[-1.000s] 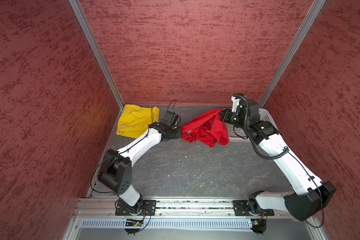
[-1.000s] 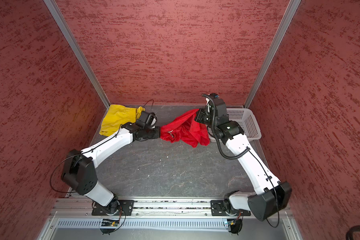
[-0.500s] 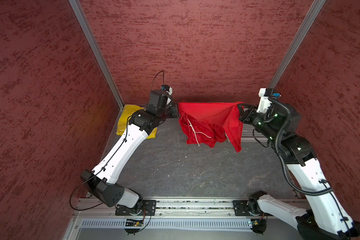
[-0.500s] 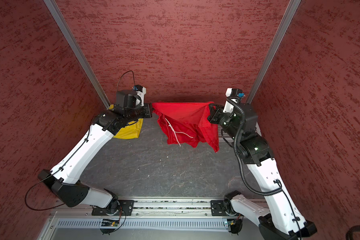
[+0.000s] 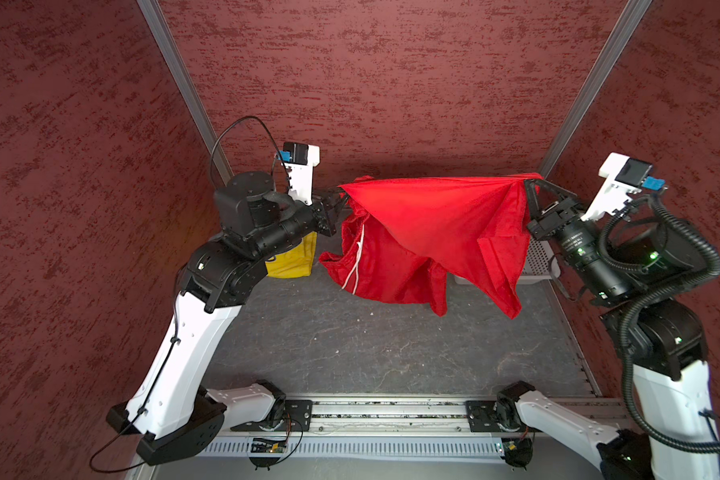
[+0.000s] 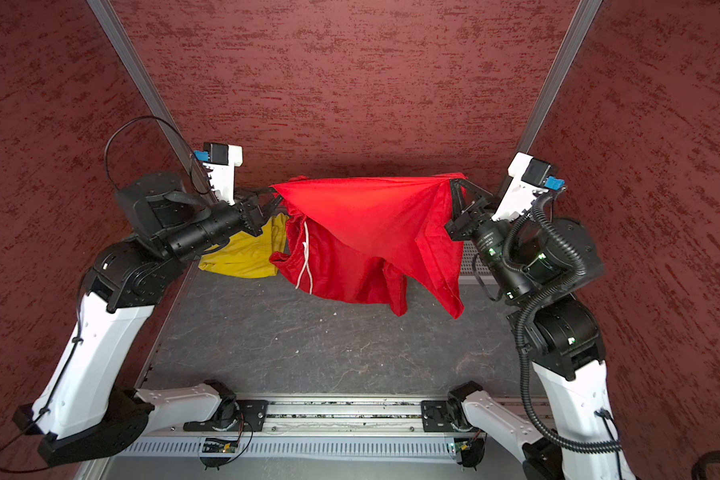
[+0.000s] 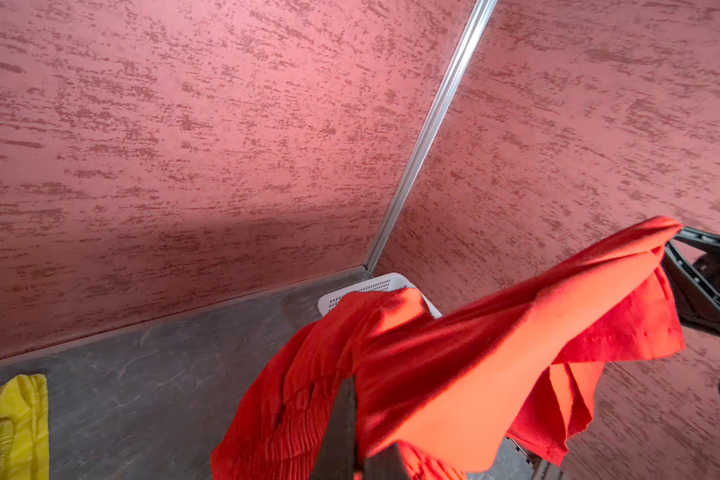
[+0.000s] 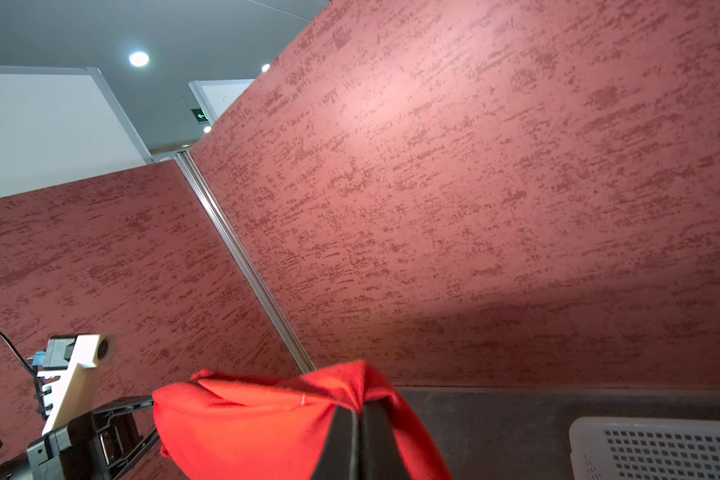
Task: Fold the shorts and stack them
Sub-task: 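Lift the red shorts with both grippers, spreading them apart in the air, then lay the red shorts flat on the table and release both grippers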
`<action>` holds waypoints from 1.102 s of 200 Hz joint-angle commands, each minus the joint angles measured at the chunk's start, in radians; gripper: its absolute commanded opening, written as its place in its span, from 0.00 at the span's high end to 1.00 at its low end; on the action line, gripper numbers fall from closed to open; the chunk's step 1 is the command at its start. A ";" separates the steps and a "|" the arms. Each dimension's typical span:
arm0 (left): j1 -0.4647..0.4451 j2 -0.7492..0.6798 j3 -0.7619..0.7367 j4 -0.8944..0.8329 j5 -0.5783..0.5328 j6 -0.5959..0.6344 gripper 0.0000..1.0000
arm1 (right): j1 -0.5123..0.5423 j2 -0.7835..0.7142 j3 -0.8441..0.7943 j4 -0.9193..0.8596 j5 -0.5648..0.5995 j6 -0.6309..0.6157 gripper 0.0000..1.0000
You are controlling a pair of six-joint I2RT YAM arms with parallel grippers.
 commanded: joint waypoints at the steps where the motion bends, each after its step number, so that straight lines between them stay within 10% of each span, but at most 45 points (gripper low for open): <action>1: 0.066 -0.046 0.003 -0.069 -0.225 -0.008 1.00 | -0.039 0.004 0.158 0.204 0.369 -0.069 1.00; 63: 0.149 -0.070 -0.185 -0.028 -0.207 -0.038 1.00 | -0.040 0.591 0.779 -0.233 0.297 -0.105 1.00; 149: 0.412 0.017 -0.640 0.081 -0.172 -0.158 1.00 | -0.098 1.211 0.786 -0.299 -0.035 0.034 1.00; 220: 0.407 0.359 -0.532 0.181 -0.391 -0.155 1.00 | -0.118 1.412 0.786 -0.044 -0.009 0.038 1.00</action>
